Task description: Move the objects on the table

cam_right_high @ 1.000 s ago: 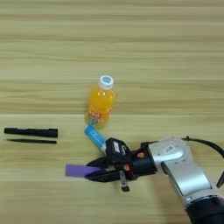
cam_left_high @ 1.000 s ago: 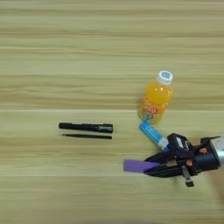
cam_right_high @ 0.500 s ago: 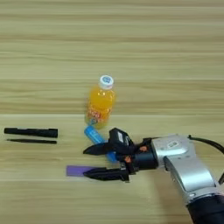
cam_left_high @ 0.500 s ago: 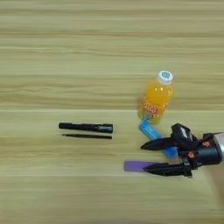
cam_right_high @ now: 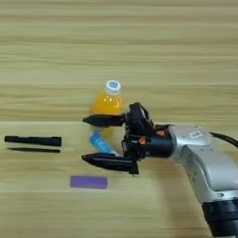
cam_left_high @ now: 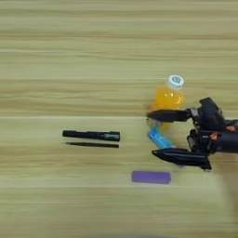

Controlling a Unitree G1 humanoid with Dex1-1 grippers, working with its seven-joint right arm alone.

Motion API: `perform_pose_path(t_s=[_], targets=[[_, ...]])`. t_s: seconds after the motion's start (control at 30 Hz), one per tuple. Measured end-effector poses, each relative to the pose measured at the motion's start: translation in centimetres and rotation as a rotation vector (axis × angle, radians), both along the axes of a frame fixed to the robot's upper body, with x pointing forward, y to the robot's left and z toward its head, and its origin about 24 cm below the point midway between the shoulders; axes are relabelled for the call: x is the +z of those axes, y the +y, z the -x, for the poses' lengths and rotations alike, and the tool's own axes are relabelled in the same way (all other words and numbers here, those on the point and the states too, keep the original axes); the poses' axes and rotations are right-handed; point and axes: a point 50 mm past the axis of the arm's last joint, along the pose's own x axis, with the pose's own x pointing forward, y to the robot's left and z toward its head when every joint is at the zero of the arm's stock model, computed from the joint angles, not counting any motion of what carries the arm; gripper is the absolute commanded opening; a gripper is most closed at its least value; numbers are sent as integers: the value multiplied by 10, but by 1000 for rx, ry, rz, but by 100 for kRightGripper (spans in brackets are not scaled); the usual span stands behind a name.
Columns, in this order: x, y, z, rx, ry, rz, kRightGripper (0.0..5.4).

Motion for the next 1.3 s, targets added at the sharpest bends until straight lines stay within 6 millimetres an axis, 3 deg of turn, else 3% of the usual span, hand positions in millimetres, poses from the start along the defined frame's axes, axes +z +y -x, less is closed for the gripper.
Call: perform_pose_path(t_s=[0.2,0.47,0.6,0.77,1.07,1.3], targets=[[54,29,11,31,-136,-136,535],[84,60,-6,-112,-222,-162,535],[74,88,-25,-234,-317,-14,535],[47,120,-24,-151,-276,119,535],[29,135,-17,-33,-185,276,535],[13,142,-21,-38,-110,372,535]])
